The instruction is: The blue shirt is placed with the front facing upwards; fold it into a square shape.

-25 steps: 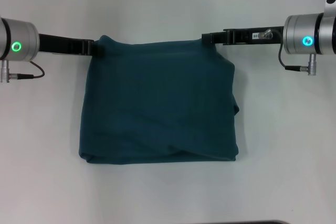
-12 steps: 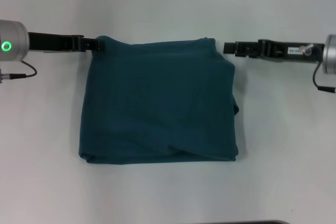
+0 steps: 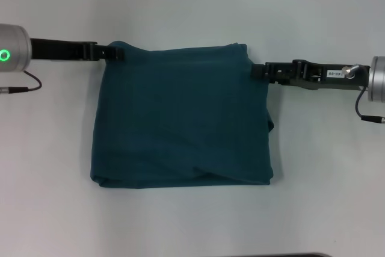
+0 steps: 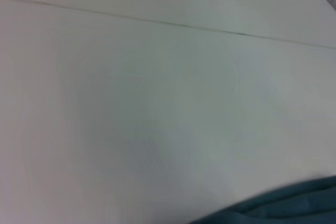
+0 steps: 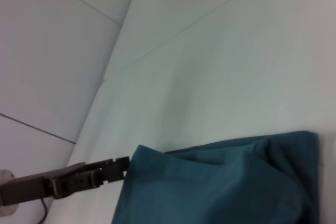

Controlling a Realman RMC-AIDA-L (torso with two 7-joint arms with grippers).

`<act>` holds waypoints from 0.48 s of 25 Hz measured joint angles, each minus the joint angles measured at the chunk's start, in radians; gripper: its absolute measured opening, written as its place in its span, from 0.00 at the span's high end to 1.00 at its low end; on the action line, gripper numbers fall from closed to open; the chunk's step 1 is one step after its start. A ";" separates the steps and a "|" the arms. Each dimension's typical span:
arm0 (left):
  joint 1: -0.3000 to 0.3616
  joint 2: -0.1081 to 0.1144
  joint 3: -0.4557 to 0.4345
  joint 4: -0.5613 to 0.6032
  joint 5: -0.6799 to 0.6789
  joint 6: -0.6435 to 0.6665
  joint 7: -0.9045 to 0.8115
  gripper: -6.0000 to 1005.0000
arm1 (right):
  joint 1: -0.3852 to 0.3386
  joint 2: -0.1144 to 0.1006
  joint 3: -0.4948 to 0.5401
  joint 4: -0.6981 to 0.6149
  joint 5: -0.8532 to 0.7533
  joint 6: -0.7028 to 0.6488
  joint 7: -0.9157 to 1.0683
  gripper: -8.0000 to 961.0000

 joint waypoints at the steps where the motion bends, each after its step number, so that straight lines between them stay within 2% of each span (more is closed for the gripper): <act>1: 0.000 -0.003 0.002 0.000 0.000 0.007 0.003 0.30 | 0.003 0.001 0.000 0.003 0.000 -0.001 0.003 0.35; 6: 0.002 -0.016 0.005 -0.002 0.001 0.025 0.013 0.29 | 0.018 0.007 -0.002 0.005 0.000 0.000 0.018 0.36; 12: 0.002 -0.020 0.006 -0.003 0.001 0.033 0.021 0.30 | 0.052 0.009 0.003 0.005 0.015 0.030 0.015 0.36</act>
